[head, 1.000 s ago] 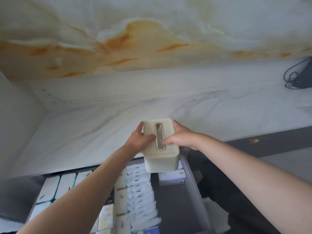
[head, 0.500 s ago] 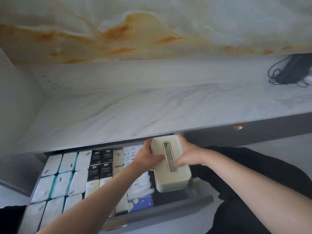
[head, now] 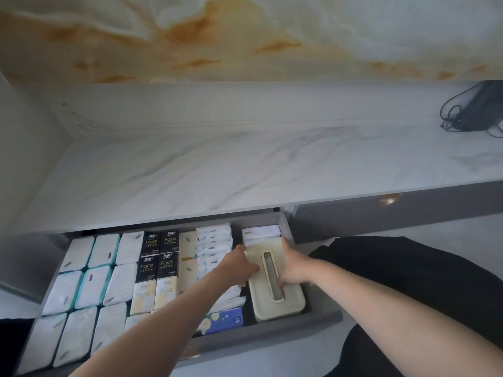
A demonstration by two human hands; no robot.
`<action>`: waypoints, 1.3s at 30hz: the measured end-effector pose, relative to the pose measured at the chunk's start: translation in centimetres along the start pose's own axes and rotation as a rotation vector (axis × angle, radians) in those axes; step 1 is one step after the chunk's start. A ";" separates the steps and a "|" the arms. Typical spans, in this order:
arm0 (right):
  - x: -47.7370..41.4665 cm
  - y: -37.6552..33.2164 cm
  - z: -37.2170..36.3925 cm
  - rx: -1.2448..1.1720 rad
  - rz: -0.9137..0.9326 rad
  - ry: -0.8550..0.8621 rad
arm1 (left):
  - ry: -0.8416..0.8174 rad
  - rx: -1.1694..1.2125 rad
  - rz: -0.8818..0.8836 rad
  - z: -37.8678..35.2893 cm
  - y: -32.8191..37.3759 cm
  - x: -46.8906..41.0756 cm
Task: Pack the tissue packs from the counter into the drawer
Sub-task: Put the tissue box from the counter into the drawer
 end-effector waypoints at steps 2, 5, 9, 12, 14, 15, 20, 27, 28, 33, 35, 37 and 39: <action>-0.7 -0.3 -0.7 0.023 -0.017 0.010 | -0.011 -0.019 0.027 -0.1 -0.2 -0.6; -1.6 -0.6 -1.7 0.033 -0.053 0.011 | -0.019 -0.073 0.011 -0.3 -0.4 -1.1; -2.6 -0.8 -2.2 0.065 -0.097 0.014 | -0.042 -0.186 -0.069 -1.1 -0.8 -1.5; -3.4 -0.6 -1.6 0.002 -0.112 -0.004 | -0.081 -0.299 -0.134 -1.5 -0.9 -1.9; -3.3 -0.4 -1.1 -0.028 -0.101 -0.020 | -0.095 -0.330 -0.143 -1.5 -1.0 -2.2; -3.3 -0.4 -0.6 -0.017 -0.078 -0.010 | -0.096 -0.335 -0.141 -1.5 -1.1 -2.4; -2.8 0.0 1.5 0.297 0.080 0.209 | 0.008 -0.419 -0.196 -0.8 -0.9 -3.2; -3.9 -0.2 0.4 0.661 0.300 0.139 | -0.056 -0.791 -0.375 -1.2 -1.2 -3.8; -4.0 -0.1 0.1 0.691 0.312 0.124 | -0.074 -0.766 -0.384 -1.4 -1.3 -3.8; -4.2 0.5 -0.9 0.752 0.304 0.066 | -0.117 -0.503 -0.371 -1.0 -1.9 -4.1; -4.4 0.4 -1.1 0.747 0.290 0.060 | -0.126 -0.530 -0.364 -0.8 -2.2 -4.0; -4.5 0.1 -1.0 0.758 0.280 0.052 | -0.145 -0.595 -0.375 -0.9 -2.3 -3.7; -4.4 -0.4 -0.7 0.758 0.261 0.021 | -0.142 -0.658 -0.415 -1.0 -2.1 -3.1</action>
Point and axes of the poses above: each hand's wrist, its own x-axis away from the middle knuckle, its own z-axis out of the back of the hand, y = z × x, the point moved 2 cm from there along -x, towards the middle knuckle, and after that the axes turned 12 degrees about x, right-handed, at the moved point
